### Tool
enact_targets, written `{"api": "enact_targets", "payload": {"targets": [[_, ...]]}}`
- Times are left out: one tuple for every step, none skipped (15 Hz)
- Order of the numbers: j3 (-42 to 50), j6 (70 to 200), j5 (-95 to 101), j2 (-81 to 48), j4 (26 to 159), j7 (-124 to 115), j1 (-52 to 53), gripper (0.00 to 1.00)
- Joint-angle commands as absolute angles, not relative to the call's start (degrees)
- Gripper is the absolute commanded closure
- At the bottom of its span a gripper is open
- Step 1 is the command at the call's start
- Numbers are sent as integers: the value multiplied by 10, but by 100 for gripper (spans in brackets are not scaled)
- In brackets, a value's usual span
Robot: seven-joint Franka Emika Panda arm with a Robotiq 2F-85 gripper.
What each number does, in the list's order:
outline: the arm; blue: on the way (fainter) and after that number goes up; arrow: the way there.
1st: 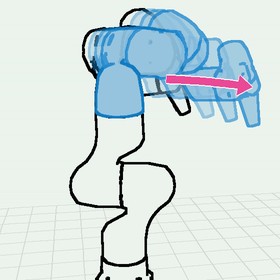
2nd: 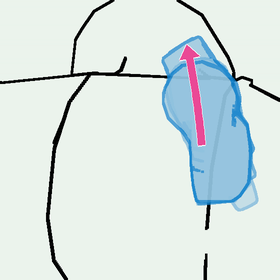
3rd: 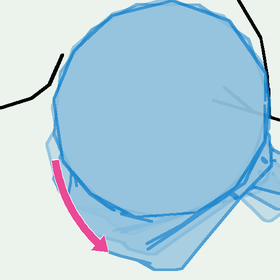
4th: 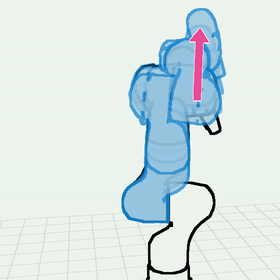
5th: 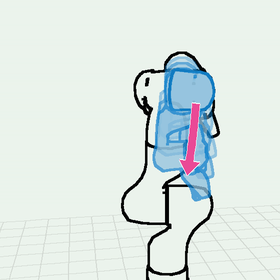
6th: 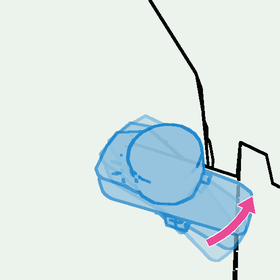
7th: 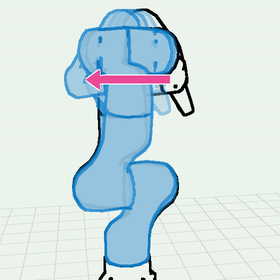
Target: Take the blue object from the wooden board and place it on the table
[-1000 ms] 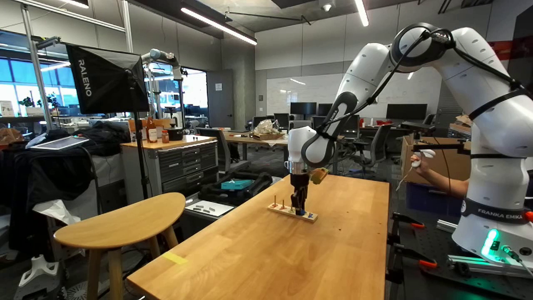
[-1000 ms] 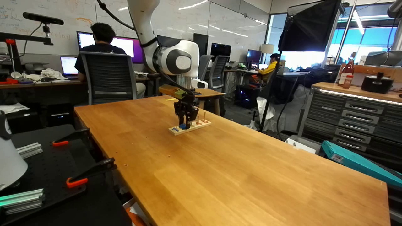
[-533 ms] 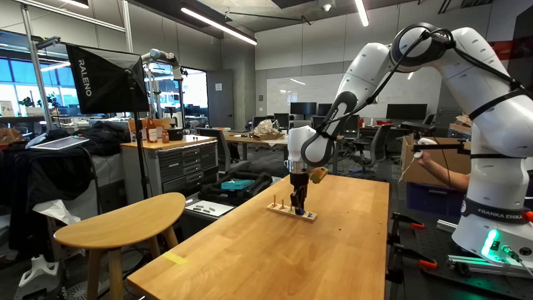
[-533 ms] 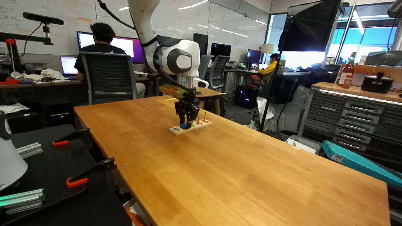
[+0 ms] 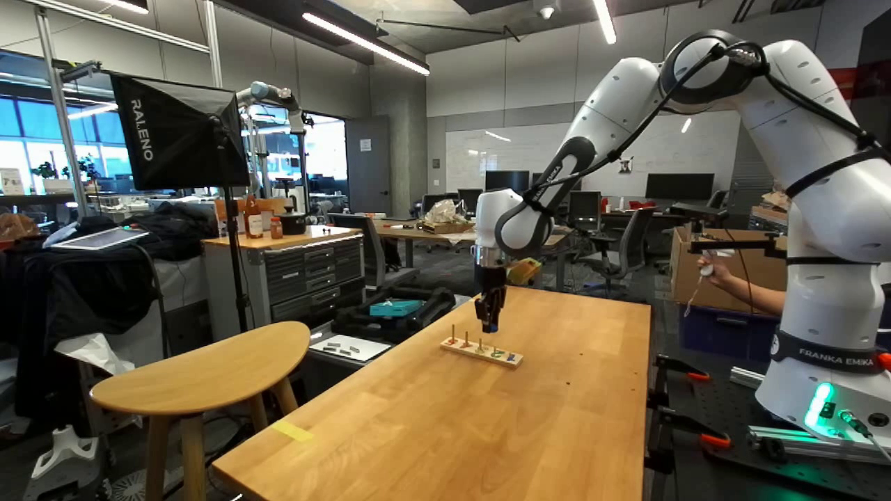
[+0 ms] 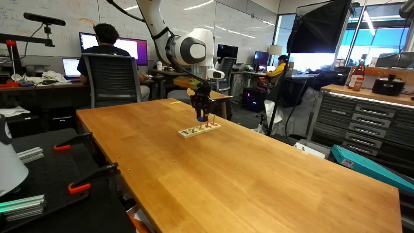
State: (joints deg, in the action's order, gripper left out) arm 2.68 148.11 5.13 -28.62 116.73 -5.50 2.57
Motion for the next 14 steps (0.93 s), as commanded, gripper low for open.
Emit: {"api": "enact_targets", "payload": {"targets": [[68,1450,72,-290,1130,-88,26,79],[76,1447,74,-296,1123,-90,22,79],[84,1444,77,-302,1119,-93,18,79],[89,1442,78,-306,1117,-92,15,79],[92,1440,79,-311,1118,-92,11,79],[95,1439,79,-315,1120,-92,8,79],[94,1438,77,-321,1123,-91,5,79],[94,1438,76,-327,1125,-91,2,79],[93,1438,75,-332,1127,-90,0,79],[91,1442,73,-338,1129,-88,-2,79],[91,1444,73,-343,1130,-87,-2,79],[90,1447,72,-347,1131,-87,-3,79],[89,1448,70,-351,1131,-86,-3,79],[86,1444,66,-347,1132,-83,-3,32]]}}
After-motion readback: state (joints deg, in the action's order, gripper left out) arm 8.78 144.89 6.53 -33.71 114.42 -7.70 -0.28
